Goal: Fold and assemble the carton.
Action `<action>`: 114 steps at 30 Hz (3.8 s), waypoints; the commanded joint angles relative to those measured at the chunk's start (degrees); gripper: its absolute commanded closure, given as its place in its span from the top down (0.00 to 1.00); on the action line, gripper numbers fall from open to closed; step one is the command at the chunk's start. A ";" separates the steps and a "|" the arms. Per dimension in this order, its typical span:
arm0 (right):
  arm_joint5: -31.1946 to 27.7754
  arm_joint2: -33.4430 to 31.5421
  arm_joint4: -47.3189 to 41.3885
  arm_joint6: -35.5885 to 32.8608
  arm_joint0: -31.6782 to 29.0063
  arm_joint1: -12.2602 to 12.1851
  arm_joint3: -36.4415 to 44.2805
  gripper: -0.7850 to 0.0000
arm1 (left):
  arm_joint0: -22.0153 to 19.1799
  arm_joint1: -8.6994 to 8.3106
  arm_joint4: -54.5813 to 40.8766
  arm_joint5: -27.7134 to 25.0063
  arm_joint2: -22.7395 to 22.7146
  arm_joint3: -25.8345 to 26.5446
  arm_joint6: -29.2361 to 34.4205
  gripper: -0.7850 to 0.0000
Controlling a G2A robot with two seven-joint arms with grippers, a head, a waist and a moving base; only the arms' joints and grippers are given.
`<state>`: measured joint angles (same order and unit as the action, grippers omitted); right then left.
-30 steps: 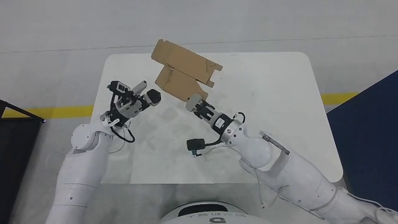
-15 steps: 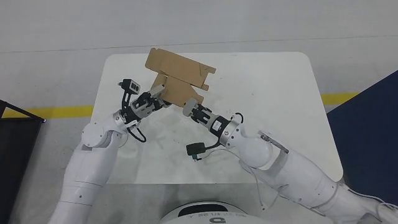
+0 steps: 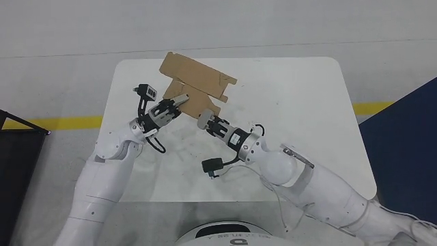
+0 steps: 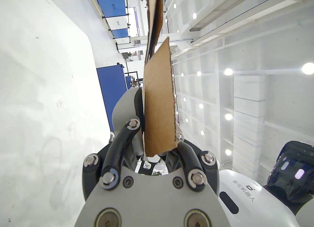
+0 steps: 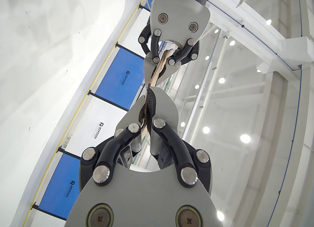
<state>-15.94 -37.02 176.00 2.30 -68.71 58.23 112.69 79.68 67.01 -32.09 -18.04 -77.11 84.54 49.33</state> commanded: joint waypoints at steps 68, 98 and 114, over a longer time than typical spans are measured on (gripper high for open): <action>15.74 -26.61 -11.73 -18.56 -26.47 -3.93 7.16 1.00 | -4.92 3.82 -120.78 67.78 7.88 -0.50 -26.33 0.00; 15.74 -26.61 -11.73 -18.56 -26.47 -3.93 7.16 1.00 | 5.22 11.94 -143.92 60.02 16.25 2.09 -27.67 0.00; 31.35 -32.10 -47.91 -7.03 -27.87 -2.64 5.21 1.00 | 4.05 11.45 -109.81 58.20 5.81 4.73 -22.00 0.00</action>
<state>14.15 -68.42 136.77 -7.06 -96.28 55.48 118.15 84.01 78.67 -152.58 40.44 -69.78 88.93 25.67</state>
